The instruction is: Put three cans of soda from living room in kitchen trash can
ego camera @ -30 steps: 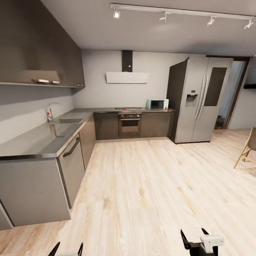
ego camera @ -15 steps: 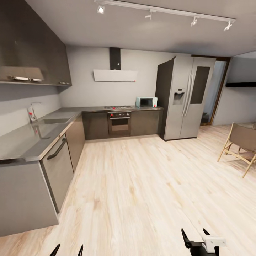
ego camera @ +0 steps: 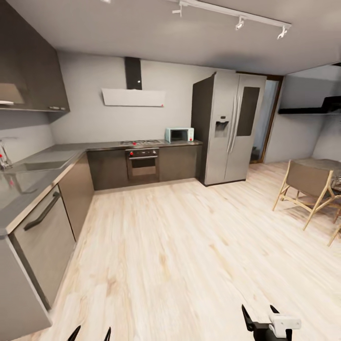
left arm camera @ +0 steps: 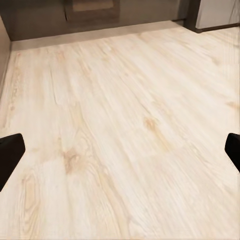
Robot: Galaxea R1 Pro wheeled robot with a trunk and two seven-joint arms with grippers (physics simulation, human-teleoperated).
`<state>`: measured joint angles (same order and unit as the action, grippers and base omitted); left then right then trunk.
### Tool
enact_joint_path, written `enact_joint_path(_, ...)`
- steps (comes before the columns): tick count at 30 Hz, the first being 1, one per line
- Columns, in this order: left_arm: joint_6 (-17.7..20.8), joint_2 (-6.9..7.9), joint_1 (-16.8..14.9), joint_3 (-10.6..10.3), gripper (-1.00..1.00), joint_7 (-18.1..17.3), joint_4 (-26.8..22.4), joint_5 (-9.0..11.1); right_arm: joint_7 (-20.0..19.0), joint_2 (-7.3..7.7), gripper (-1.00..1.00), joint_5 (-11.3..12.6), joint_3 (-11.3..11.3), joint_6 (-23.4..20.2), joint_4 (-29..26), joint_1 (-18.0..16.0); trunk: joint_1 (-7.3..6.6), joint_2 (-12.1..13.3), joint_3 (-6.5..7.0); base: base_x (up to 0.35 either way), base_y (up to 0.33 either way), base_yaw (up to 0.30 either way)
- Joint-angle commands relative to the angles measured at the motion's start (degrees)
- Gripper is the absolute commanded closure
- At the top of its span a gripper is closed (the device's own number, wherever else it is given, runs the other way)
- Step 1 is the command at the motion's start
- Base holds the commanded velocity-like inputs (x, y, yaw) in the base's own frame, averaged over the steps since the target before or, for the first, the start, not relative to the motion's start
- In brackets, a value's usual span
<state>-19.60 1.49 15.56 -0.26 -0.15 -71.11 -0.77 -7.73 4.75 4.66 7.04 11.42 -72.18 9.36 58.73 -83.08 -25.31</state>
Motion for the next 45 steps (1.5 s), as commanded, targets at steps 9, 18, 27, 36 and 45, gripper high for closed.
enact_joint_path(9,0.0,0.01,0.0,0.0,-1.0,0.0,0.0,0.0,0.0,0.0,-1.0,0.0,0.0,0.0,0.0,0.0,0.0,0.0,-0.35,0.322,-0.004,-0.216)
enact_joint_path(18,0.0,0.01,0.0,-0.1,-1.0,0.1,0.0,-0.5,0.0,0.06,-1.0,0.0,0.1,0.0,0.0,0.0,0.0,0.0,-0.71,0.276,-0.134,-0.217)
enact_joint_path(27,0.1,-0.16,0.0,0.0,-1.0,0.2,0.1,-6.8,0.0,0.08,-1.0,0.0,0.1,0.0,0.0,0.0,0.0,0.0,-1.06,0.187,-0.231,-0.217)
enact_joint_path(36,0.1,-0.17,0.0,0.1,-1.0,0.1,0.1,-7.5,0.0,0.11,-1.0,0.0,0.1,0.0,0.0,0.0,0.0,0.0,-1.41,0.16,-0.248,-0.217)
enact_joint_path(45,0.1,-0.17,0.0,0.1,-1.0,0.1,0.1,-7.6,0.0,0.16,-1.0,0.1,0.1,0.0,0.0,0.0,0.0,0.0,-1.76,0.158,-0.249,-0.217)
